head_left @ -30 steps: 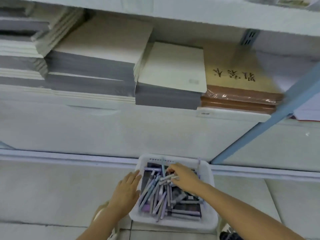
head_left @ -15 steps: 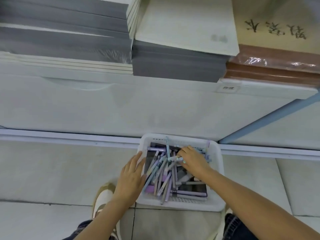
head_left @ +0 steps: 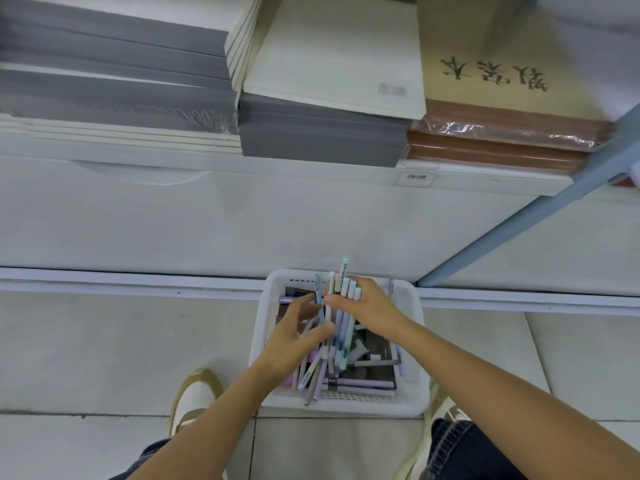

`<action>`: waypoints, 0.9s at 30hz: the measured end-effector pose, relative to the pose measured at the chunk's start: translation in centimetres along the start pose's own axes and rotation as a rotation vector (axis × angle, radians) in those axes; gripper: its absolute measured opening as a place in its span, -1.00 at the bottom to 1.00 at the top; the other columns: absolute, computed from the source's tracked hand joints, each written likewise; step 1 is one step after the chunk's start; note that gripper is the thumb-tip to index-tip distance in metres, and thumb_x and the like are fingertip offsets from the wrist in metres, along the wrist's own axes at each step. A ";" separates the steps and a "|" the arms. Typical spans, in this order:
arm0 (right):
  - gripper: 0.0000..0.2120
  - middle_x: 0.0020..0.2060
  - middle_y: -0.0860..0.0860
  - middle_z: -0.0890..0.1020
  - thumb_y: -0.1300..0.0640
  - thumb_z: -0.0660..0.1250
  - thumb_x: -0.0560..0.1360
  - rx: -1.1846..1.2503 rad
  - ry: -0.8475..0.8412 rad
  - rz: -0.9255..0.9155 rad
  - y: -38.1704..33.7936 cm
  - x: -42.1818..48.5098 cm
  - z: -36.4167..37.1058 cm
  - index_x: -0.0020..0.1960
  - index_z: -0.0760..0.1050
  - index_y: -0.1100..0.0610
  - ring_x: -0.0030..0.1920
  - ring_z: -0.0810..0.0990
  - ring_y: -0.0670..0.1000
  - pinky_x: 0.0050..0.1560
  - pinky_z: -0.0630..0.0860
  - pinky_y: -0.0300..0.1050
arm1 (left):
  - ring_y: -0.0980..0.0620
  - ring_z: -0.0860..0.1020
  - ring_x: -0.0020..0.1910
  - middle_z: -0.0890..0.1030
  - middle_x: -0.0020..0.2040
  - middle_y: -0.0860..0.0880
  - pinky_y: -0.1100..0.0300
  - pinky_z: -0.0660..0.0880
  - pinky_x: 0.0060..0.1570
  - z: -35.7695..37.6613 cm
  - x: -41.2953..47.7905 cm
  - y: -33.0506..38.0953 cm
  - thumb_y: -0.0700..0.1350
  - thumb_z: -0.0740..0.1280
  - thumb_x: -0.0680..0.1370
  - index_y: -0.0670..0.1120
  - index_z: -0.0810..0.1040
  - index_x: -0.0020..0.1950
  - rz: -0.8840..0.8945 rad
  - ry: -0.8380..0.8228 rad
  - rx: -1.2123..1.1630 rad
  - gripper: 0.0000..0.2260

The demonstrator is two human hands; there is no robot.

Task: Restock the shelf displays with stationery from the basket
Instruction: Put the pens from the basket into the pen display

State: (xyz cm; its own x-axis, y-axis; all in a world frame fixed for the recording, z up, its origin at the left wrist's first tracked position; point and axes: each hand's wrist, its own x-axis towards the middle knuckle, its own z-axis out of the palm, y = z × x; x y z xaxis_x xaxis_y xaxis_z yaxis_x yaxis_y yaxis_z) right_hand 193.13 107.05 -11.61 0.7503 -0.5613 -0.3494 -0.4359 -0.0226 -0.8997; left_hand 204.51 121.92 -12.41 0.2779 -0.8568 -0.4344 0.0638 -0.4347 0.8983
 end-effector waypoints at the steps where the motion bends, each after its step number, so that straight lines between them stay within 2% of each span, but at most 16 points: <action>1: -0.81 -0.08 0.10 0.70 0.12 0.42 0.50 0.064 -0.005 0.026 -0.2 -0.1 0.3 0.05 0.62 0.19 -0.03 0.67 0.05 0.07 0.57 -0.09 | 0.21 0.53 0.21 0.52 0.27 0.10 0.23 0.50 0.15 0.5 0.0 0.3 0.10 0.44 0.48 0.11 0.28 0.43 -0.035 -0.040 -0.111 -0.42; 2: -0.81 -0.07 0.09 0.70 0.11 0.43 0.49 0.126 -0.012 0.049 -0.4 -0.2 0.7 0.07 0.62 0.16 -0.02 0.67 0.04 0.08 0.59 -0.10 | 0.21 0.57 0.15 0.57 0.21 0.09 0.26 0.54 0.07 0.9 0.0 0.5 0.08 0.46 0.44 0.10 0.30 0.41 -0.062 -0.064 -0.195 -0.41; 6: -0.81 -0.10 0.06 0.70 0.10 0.45 0.47 0.216 -0.054 0.078 -0.7 -0.2 1.8 0.06 0.60 0.12 -0.04 0.68 0.02 0.02 0.60 -0.14 | -0.04 0.67 -0.04 0.70 -0.03 -0.11 0.09 0.61 0.00 1.6 0.2 0.6 0.06 0.44 0.40 -0.07 0.54 0.20 -0.129 -0.100 -0.281 -0.58; 8: -0.87 -0.14 0.02 0.70 0.10 0.44 0.48 0.237 -0.046 0.081 -0.7 -0.3 2.1 0.00 0.61 0.09 -0.09 0.68 -0.03 -0.03 0.59 -0.18 | -0.06 0.67 -0.17 0.70 -0.13 -0.16 0.14 0.61 -0.13 1.5 0.2 0.5 0.06 0.43 0.41 -0.12 0.59 0.10 -0.156 -0.111 -0.311 -0.64; 10: -0.91 -0.15 0.03 0.70 0.10 0.45 0.47 0.266 -0.032 0.086 -0.7 -0.3 2.2 -0.04 0.60 0.05 -0.09 0.67 0.00 0.02 0.60 -0.08 | -0.05 0.66 -0.21 0.68 -0.18 -0.17 0.15 0.61 -0.17 1.3 0.1 0.5 0.04 0.40 0.45 -0.14 0.60 0.08 -0.159 -0.126 -0.312 -0.68; 12: -0.80 -0.12 0.03 0.67 0.11 0.47 0.46 0.290 -0.016 0.067 -0.8 -0.4 2.2 0.06 0.56 0.02 -0.05 0.66 0.04 0.07 0.60 -0.01 | -0.06 0.63 -0.29 0.65 -0.23 -0.19 0.15 0.60 -0.24 1.3 -0.2 0.6 0.04 0.38 0.49 -0.17 0.61 0.00 -0.155 -0.134 -0.325 -0.72; 14: -0.52 -0.07 -0.01 0.64 0.12 0.48 0.44 0.337 0.001 0.051 -1.2 -0.6 2.1 0.30 0.42 -0.07 -0.03 0.66 0.03 0.04 0.61 -0.07 | -0.01 0.55 -0.40 0.58 -0.32 -0.17 0.20 0.54 -0.34 1.1 -0.5 1.0 0.06 0.37 0.50 -0.18 0.60 -0.11 -0.139 -0.127 -0.321 -0.72; 15: -0.46 -0.07 -0.03 0.63 0.12 0.47 0.44 0.343 0.004 0.023 -1.5 -0.8 2.0 0.34 0.37 -0.12 -0.03 0.66 0.00 0.03 0.61 -0.11 | 0.01 0.51 -0.43 0.55 -0.34 -0.15 0.21 0.51 -0.37 1.1 -0.6 1.2 0.06 0.36 0.50 -0.17 0.59 -0.14 -0.132 -0.123 -0.314 -0.72; 18: -0.64 -0.05 0.00 0.63 0.08 0.43 0.49 0.250 0.021 -0.086 -2.3 -1.4 2.2 0.25 0.46 -0.04 -0.01 0.63 0.06 0.05 0.61 -0.03 | 0.00 0.47 -0.46 0.51 -0.38 -0.13 0.20 0.48 -0.42 1.0 -1.1 2.0 -0.01 0.35 0.56 -0.15 0.55 -0.22 -0.115 -0.110 -0.329 -0.75; 19: -0.63 -0.03 0.01 0.62 0.07 0.42 0.50 0.227 0.037 -0.100 -2.7 -1.6 2.2 0.27 0.44 -0.04 0.00 0.62 0.09 0.04 0.61 -0.06 | -0.01 0.46 -0.48 0.49 -0.39 -0.14 0.19 0.46 -0.45 1.0 -1.2 2.4 -0.03 0.34 0.57 -0.15 0.53 -0.25 -0.109 -0.104 -0.334 -0.74; 22: -0.37 0.11 -0.06 0.50 0.07 0.45 0.47 0.217 0.096 -0.140 -4.0 -2.0 2.0 0.43 0.24 -0.18 0.01 0.57 -0.17 -0.06 0.52 -0.34 | -0.03 0.45 -0.48 0.48 -0.42 -0.14 0.16 0.44 -0.47 1.1 -1.9 3.6 -0.04 0.32 0.59 -0.15 0.51 -0.29 -0.081 -0.085 -0.325 -0.71; 24: -0.46 0.07 -0.07 0.52 0.10 0.45 0.47 0.181 0.100 -0.205 -5.0 -2.4 1.8 0.37 0.34 -0.11 -0.05 0.57 -0.23 -0.07 0.49 -0.35 | -0.03 0.44 -0.48 0.48 -0.42 -0.13 0.14 0.45 -0.44 1.0 -2.6 4.4 -0.02 0.31 0.59 -0.15 0.50 -0.30 -0.059 -0.088 -0.322 -0.69; 27: -0.71 0.01 -0.06 0.59 0.12 0.42 0.50 0.082 0.129 -0.267 -6.4 -2.8 1.6 0.21 0.52 0.03 -0.04 0.57 0.03 -0.01 0.52 -0.15 | -0.04 0.44 -0.48 0.47 -0.44 -0.11 0.12 0.45 -0.39 1.2 -3.7 5.8 0.04 0.31 0.55 -0.15 0.49 -0.29 -0.028 -0.089 -0.333 -0.69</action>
State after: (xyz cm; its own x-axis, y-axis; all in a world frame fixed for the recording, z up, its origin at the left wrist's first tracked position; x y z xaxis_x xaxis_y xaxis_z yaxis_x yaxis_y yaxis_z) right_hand 194.65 110.11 -5.30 0.7614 -0.6449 -0.0660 -0.1861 -0.1200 -0.9752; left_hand 202.72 122.28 -5.69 0.1875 -0.8733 -0.4496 0.3838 -0.3562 0.8520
